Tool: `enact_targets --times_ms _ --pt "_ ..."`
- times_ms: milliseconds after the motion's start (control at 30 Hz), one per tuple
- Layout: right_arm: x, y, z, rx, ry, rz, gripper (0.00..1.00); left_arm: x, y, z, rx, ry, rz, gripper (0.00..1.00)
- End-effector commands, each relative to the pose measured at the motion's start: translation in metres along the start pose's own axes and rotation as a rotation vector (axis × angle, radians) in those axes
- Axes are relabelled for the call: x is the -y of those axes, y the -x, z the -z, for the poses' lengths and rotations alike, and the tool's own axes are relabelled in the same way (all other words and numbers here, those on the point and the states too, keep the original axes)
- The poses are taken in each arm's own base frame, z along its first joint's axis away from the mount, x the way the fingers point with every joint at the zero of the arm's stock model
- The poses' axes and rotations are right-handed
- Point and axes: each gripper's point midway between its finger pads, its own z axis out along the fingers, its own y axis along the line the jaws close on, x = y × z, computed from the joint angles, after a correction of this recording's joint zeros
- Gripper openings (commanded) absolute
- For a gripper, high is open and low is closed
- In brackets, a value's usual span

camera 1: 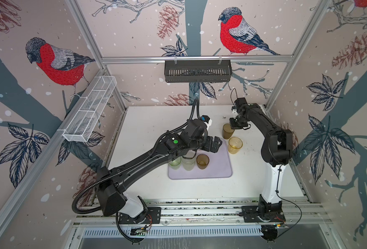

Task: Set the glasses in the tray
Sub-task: 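Lift the tall amber cup with the right gripper and carry it toward the tray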

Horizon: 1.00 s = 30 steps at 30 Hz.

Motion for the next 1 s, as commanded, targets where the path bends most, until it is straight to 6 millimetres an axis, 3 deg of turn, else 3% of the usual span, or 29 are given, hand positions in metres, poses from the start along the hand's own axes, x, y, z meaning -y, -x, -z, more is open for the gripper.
enact_targets --times_ms 0,533,967 --pt "0.002 0.001 0.006 0.009 -0.016 0.008 0.06 0.000 0.003 0.002 0.011 0.000 -0.001 0.98" --pt "0.002 0.013 0.034 0.062 -0.029 0.014 0.01 0.000 0.003 0.004 0.018 -0.003 0.003 0.98" --pt "-0.018 0.008 0.058 0.081 0.005 0.042 0.01 -0.002 0.001 0.007 0.029 -0.004 0.018 0.98"
